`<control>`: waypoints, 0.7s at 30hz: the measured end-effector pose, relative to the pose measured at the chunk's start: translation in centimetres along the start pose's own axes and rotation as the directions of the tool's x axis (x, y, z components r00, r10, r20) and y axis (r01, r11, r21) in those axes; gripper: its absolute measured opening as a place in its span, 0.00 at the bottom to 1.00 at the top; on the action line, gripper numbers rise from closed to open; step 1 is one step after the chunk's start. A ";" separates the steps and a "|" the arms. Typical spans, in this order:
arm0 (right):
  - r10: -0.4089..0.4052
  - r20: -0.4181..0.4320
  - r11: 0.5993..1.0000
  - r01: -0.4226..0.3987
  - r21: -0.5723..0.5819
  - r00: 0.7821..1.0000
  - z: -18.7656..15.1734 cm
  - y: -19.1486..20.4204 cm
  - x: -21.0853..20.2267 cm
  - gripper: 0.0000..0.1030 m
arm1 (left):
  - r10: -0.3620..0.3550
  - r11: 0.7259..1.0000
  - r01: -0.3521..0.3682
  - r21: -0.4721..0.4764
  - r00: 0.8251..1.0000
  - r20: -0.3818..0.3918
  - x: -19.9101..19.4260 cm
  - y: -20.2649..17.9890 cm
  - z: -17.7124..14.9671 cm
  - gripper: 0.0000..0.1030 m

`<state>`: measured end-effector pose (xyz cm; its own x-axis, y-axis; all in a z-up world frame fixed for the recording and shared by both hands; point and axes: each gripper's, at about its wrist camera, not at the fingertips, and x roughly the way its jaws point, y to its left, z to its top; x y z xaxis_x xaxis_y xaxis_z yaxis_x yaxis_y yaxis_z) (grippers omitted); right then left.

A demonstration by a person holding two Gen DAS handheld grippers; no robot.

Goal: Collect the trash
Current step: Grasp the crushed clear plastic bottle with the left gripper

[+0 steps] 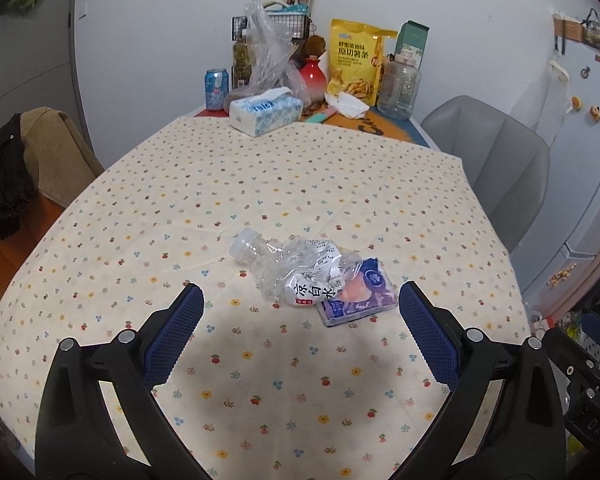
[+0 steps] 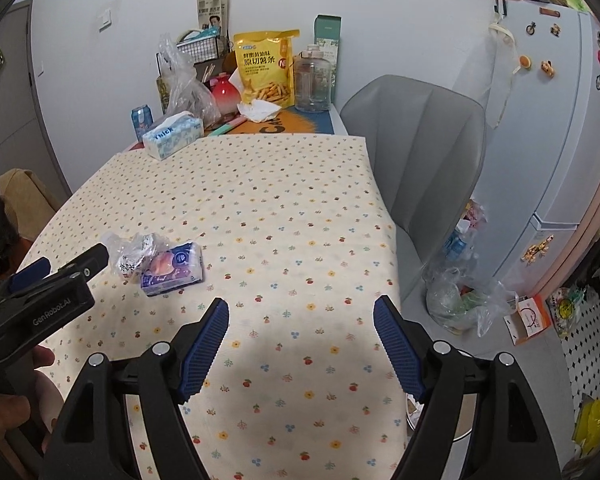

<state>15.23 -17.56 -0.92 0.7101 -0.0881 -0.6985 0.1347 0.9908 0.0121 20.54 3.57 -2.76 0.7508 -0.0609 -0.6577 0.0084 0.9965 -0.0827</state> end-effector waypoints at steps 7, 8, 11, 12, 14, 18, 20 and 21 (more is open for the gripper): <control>-0.002 -0.037 1.000 0.002 0.014 0.999 0.1 -0.5 2.7 0.72 | -0.003 1.000 0.003 -0.005 0.999 -0.050 3.3 -0.6 -0.1 0.94; -0.003 -0.041 1.000 0.003 0.016 0.999 0.2 -0.6 3.1 0.72 | -0.003 1.000 0.003 -0.010 0.998 -0.056 3.8 -0.7 0.0 0.94; -0.003 -0.054 1.000 0.004 0.021 0.999 0.5 -0.8 4.1 0.72 | -0.008 0.999 0.006 -0.033 0.997 -0.078 5.4 -0.8 0.4 0.94; -0.003 -0.058 1.000 0.004 0.023 0.998 0.6 -1.0 4.5 0.72 | -0.008 0.999 0.004 -0.041 0.996 -0.085 5.9 -0.8 0.5 0.94; -0.003 -0.063 1.000 0.005 0.025 0.998 0.8 -1.1 5.1 0.72 | -0.004 0.999 -0.001 -0.050 0.996 -0.092 6.6 -1.0 0.8 0.94; 0.003 -0.079 0.999 -0.001 0.032 0.997 0.9 -1.5 6.4 0.72 | 0.022 0.998 -0.027 -0.048 0.994 -0.105 8.0 -1.4 1.3 0.94; 0.006 -0.084 0.999 -0.003 0.033 0.996 0.9 -1.5 6.8 0.72 | 0.037 0.998 -0.042 -0.046 0.993 -0.115 8.7 -1.4 1.5 0.94; 0.009 -0.089 0.999 -0.006 0.034 0.996 1.0 -1.6 7.0 0.72 | 0.041 0.998 -0.047 -0.046 0.992 -0.119 9.0 -1.5 1.5 0.94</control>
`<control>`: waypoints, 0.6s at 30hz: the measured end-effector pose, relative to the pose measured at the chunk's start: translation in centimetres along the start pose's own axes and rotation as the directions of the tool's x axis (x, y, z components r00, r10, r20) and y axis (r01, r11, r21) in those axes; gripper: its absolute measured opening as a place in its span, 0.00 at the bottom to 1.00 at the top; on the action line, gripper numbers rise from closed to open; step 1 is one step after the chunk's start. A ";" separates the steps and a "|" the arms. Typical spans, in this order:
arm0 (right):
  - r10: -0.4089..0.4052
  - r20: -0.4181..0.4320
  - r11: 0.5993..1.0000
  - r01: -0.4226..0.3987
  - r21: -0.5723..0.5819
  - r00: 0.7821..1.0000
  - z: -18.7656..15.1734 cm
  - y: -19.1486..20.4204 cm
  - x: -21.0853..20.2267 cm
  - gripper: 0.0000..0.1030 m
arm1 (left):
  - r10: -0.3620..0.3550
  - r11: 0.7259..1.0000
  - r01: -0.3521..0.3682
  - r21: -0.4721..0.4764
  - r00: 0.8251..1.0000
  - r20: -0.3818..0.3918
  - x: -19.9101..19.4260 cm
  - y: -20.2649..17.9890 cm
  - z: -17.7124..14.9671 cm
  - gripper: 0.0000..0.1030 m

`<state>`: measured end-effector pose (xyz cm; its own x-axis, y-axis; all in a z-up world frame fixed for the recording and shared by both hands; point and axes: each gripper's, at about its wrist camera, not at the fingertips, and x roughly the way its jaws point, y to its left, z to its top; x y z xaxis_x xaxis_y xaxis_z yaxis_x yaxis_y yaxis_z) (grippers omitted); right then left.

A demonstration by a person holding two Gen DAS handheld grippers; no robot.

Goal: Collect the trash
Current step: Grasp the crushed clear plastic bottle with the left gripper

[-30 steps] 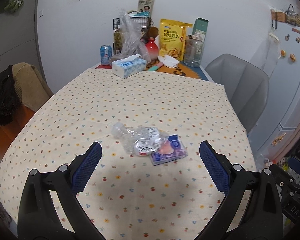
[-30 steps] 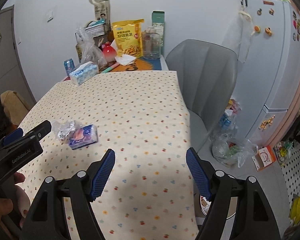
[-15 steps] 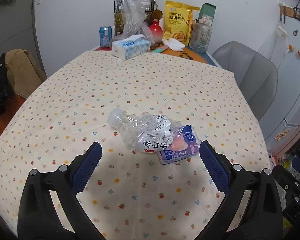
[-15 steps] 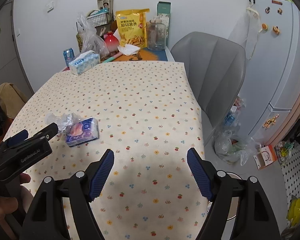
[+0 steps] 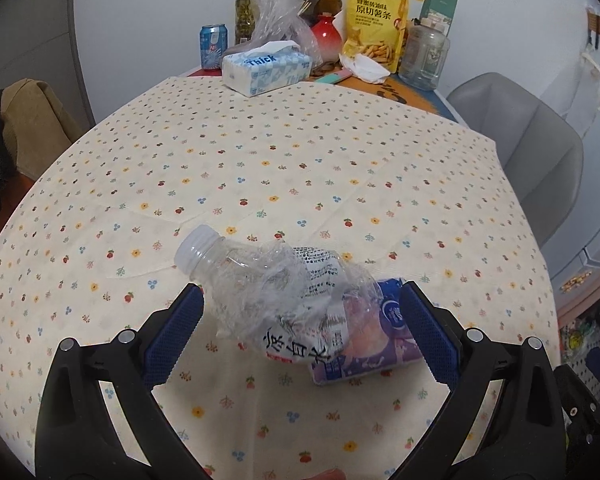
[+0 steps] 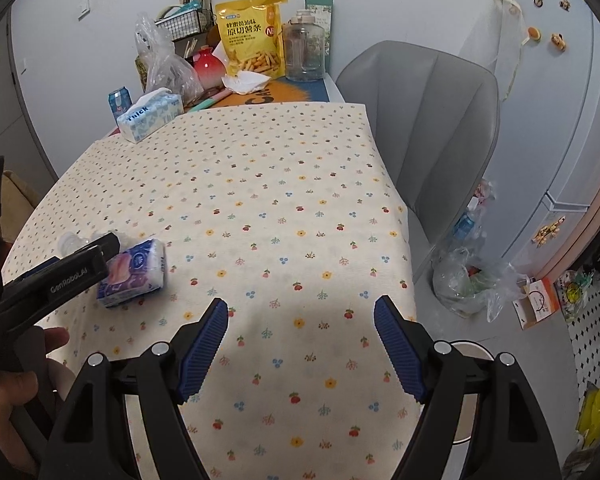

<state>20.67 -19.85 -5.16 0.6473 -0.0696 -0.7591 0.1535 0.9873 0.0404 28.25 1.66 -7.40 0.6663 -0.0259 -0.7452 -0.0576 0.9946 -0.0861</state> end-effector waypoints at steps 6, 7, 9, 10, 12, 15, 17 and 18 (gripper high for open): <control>0.013 -0.011 1.000 -0.013 -0.009 1.000 0.2 0.6 0.9 0.72 | 0.037 0.999 -0.037 -0.013 0.999 -0.020 1.4 0.1 0.1 0.94; 0.015 -0.013 1.000 -0.015 -0.010 1.000 0.2 0.7 1.0 0.72 | 0.036 0.999 -0.036 -0.015 0.999 -0.022 1.6 0.1 0.1 0.94; 0.014 -0.015 1.000 -0.014 -0.013 1.000 0.2 0.9 1.3 0.72 | 0.039 0.999 -0.039 -0.015 0.999 -0.019 1.9 0.0 0.2 0.94; 0.013 -0.016 1.000 -0.013 -0.013 1.000 0.2 1.0 1.3 0.72 | 0.046 0.999 -0.046 -0.008 0.999 -0.011 2.0 -0.1 0.2 0.94; 0.009 -0.018 1.000 -0.009 -0.016 1.000 0.2 1.1 1.5 0.72 | 0.050 0.999 -0.050 -0.007 0.999 -0.012 2.4 -0.2 0.2 0.94; -0.002 -0.020 1.000 0.002 -0.018 1.000 0.2 1.2 1.6 0.72 | 0.036 0.999 -0.036 -0.021 0.999 -0.017 2.8 0.0 0.2 0.94; -0.006 -0.023 1.000 0.006 -0.019 1.000 0.2 1.3 1.8 0.72 | 0.043 0.999 -0.043 -0.021 0.999 -0.001 2.6 0.1 0.2 0.92; -0.007 -0.024 1.000 0.006 -0.020 1.000 0.2 1.4 1.8 0.72 | 0.043 0.999 -0.043 -0.020 0.999 0.002 2.5 0.2 0.2 0.91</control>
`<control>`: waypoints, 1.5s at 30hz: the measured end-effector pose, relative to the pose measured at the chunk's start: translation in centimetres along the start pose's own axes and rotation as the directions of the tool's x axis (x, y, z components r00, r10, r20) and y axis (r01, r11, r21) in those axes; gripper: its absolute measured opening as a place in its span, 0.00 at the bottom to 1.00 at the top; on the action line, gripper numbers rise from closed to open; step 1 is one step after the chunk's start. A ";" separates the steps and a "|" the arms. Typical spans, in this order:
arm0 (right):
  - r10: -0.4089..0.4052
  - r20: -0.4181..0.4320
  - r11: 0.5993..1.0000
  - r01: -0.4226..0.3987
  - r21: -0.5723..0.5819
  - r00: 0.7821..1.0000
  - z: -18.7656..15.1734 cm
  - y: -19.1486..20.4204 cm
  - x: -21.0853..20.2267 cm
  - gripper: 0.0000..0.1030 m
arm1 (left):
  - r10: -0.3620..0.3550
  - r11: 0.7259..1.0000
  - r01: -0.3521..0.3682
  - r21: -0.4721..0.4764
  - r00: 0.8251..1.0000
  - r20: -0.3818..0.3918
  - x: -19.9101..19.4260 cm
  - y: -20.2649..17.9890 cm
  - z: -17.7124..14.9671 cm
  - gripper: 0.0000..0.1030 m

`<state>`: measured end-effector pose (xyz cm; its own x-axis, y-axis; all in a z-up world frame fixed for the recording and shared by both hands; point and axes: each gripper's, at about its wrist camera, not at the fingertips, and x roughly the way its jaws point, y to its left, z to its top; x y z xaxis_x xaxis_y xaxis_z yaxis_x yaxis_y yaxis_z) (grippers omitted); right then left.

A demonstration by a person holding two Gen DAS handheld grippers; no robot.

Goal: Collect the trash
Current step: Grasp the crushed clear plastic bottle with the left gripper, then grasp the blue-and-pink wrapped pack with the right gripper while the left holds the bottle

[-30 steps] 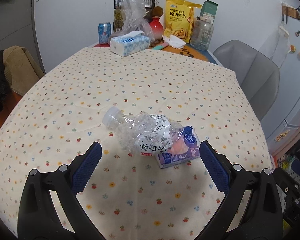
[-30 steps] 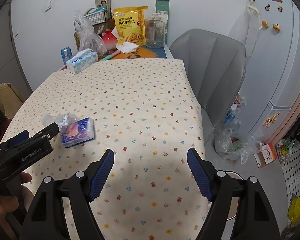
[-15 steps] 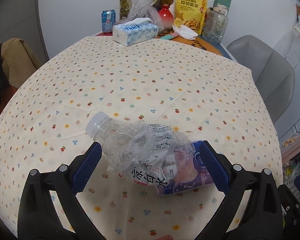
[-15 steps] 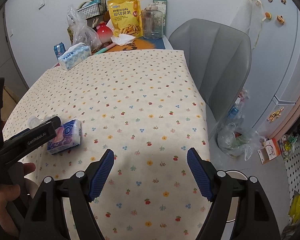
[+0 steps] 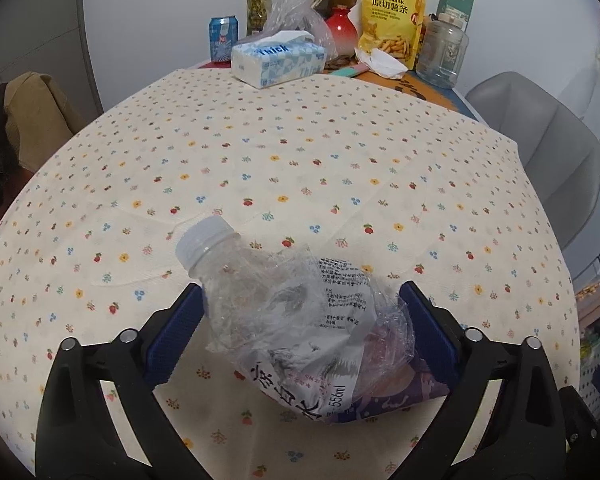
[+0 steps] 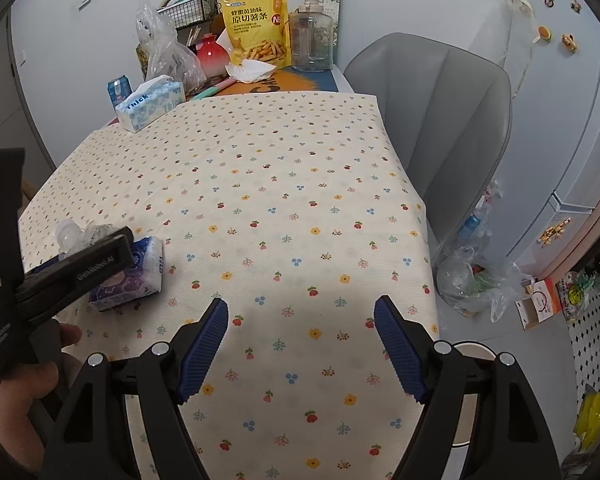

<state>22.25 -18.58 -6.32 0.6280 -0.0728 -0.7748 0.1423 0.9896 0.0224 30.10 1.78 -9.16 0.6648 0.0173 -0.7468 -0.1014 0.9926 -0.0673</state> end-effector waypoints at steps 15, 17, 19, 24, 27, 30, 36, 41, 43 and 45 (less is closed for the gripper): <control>0.026 0.007 0.996 -0.025 -0.087 1.000 0.4 5.7 0.1 0.71 | 0.042 0.999 -0.042 -0.004 0.998 0.040 -2.4 5.1 0.3 0.91; 0.032 0.006 0.995 -0.031 -0.098 0.999 0.3 6.5 0.1 0.71 | 0.049 0.999 -0.049 -0.010 0.998 0.045 -2.6 6.0 0.4 0.91; 0.042 0.002 0.993 -0.041 -0.110 0.999 0.2 7.5 0.2 0.70 | 0.058 0.998 -0.057 -0.015 0.997 0.049 -2.7 6.8 0.4 0.91; 0.065 0.004 0.987 -0.063 -0.147 0.998 0.2 10.3 0.2 0.72 | 0.078 0.996 -0.076 -0.042 0.996 0.048 -2.9 9.6 0.4 0.91; 0.081 0.006 0.983 -0.079 -0.166 0.997 0.3 11.8 0.4 0.82 | 0.086 0.995 -0.083 -0.056 0.995 0.053 -3.1 11.0 0.3 0.91; 0.090 0.005 0.978 -0.087 -0.190 0.996 0.2 13.1 0.6 0.91 | 0.093 0.994 -0.089 -0.069 0.994 0.052 -3.1 12.0 0.1 0.91; 0.079 -0.012 0.975 -0.080 -0.208 0.997 0.1 14.8 1.7 0.92 | 0.090 0.994 -0.087 -0.068 0.995 0.047 -2.9 12.8 -0.4 0.91; 0.063 -0.031 0.976 -0.068 -0.207 0.998 0.0 15.0 2.8 0.90 | 0.083 0.995 -0.081 -0.060 0.996 0.036 -2.4 12.8 -0.5 0.91; 0.072 -0.062 0.975 -0.083 -0.208 0.995 -0.2 14.9 3.5 0.63 | 0.088 0.995 -0.085 -0.052 0.995 0.040 -2.3 12.6 -0.4 0.91; 0.081 -0.063 0.974 -0.093 -0.207 0.995 -0.2 14.8 3.3 0.59 | 0.086 0.996 -0.084 -0.043 0.996 0.040 -2.2 12.3 -0.4 0.91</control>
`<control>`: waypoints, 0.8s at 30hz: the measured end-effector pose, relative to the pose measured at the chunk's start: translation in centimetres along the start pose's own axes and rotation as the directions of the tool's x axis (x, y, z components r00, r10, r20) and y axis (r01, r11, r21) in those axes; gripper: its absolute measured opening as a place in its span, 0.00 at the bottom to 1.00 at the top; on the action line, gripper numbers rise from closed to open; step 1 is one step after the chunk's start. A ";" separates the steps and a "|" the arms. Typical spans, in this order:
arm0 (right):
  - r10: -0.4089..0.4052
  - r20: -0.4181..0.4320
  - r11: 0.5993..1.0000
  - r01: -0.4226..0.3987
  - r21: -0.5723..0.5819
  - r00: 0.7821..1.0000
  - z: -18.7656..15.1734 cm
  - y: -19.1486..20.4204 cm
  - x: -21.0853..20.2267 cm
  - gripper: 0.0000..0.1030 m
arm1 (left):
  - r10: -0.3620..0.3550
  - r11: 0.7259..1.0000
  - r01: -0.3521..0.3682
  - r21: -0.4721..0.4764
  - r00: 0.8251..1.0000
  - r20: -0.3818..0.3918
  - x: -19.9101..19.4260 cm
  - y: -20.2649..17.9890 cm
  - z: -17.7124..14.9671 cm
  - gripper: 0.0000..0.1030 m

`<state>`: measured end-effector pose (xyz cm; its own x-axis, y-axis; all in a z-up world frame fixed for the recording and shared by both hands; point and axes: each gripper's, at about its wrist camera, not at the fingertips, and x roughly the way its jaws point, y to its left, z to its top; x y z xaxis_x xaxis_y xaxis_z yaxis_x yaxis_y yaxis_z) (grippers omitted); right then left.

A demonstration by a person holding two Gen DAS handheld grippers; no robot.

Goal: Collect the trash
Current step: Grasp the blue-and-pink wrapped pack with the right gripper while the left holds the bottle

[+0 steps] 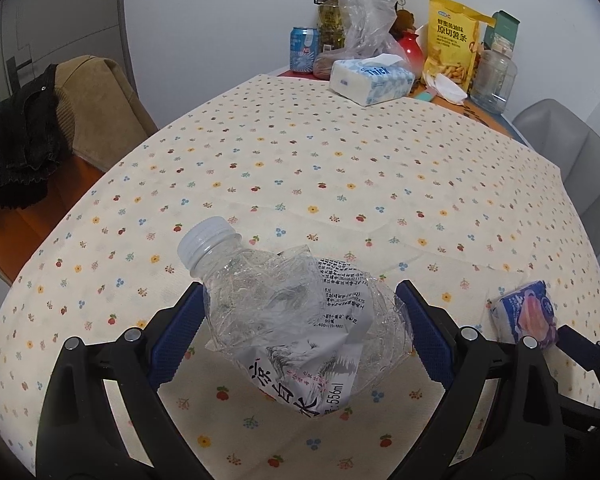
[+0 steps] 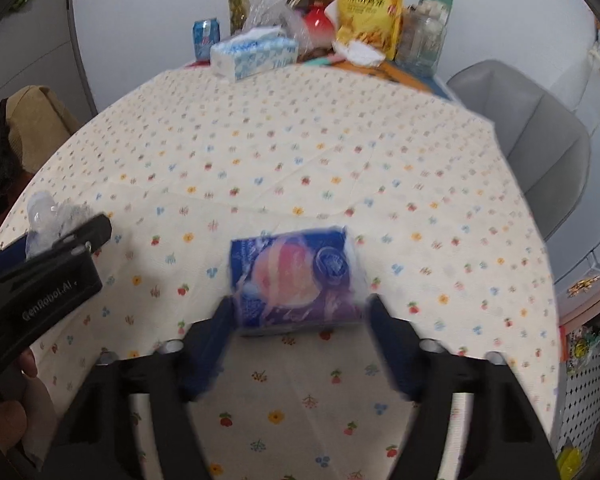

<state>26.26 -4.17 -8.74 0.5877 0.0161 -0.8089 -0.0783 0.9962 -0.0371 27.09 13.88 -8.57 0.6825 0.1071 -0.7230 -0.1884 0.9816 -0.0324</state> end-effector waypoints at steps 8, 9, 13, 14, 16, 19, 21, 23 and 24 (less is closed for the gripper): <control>0.008 0.006 1.000 -0.008 0.030 1.000 0.0 -1.6 -1.3 0.27 | -0.018 1.000 0.017 0.026 1.000 0.011 -0.9 -1.8 0.0 0.91; 0.007 0.009 0.999 -0.008 0.035 1.000 -0.1 -2.0 -1.7 0.25 | -0.020 0.999 0.020 0.029 1.000 0.014 -1.0 -2.1 0.1 0.91; 0.011 0.015 0.998 -0.011 0.054 1.000 -0.5 -3.5 -2.5 0.09 | -0.034 0.999 0.033 0.044 0.999 0.026 -1.9 -3.4 0.0 0.91; 0.008 0.016 0.998 -0.009 0.061 1.000 -0.6 -3.9 -2.8 0.06 | -0.037 0.998 0.036 0.048 0.999 0.028 -2.2 -3.8 0.0 0.91; 0.003 0.021 0.998 -0.004 0.071 1.000 -0.8 -4.6 -3.3 0.06 | -0.044 0.998 0.042 0.056 0.999 0.032 -2.7 -4.6 -0.1 0.91; -0.004 0.030 0.996 0.002 0.087 1.000 -1.3 -5.9 -4.3 0.06 | -0.054 0.996 0.052 0.072 0.998 0.037 -3.5 -5.7 -0.4 0.91; -0.003 0.036 0.995 -0.001 0.100 0.999 -1.5 -6.7 -4.8 0.05 | -0.059 0.995 0.055 0.080 0.997 0.041 -4.0 -6.4 -0.5 0.91; -0.003 0.047 0.994 -0.002 0.109 0.999 -1.8 -7.6 -5.6 0.05 | -0.066 0.994 0.062 0.085 0.997 0.043 -4.5 -7.1 -0.6 0.91; -0.002 0.051 0.993 -0.004 0.114 0.999 -1.9 -7.9 -5.9 0.05 | -0.069 0.994 0.065 0.088 0.997 0.045 -4.8 -7.5 -0.7 0.91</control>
<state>21.84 -12.28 -4.81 0.6279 0.0188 -0.7781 0.0113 0.9994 0.0333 24.71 5.92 -5.34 0.7249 0.0457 -0.6873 -0.0806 0.9966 -0.0188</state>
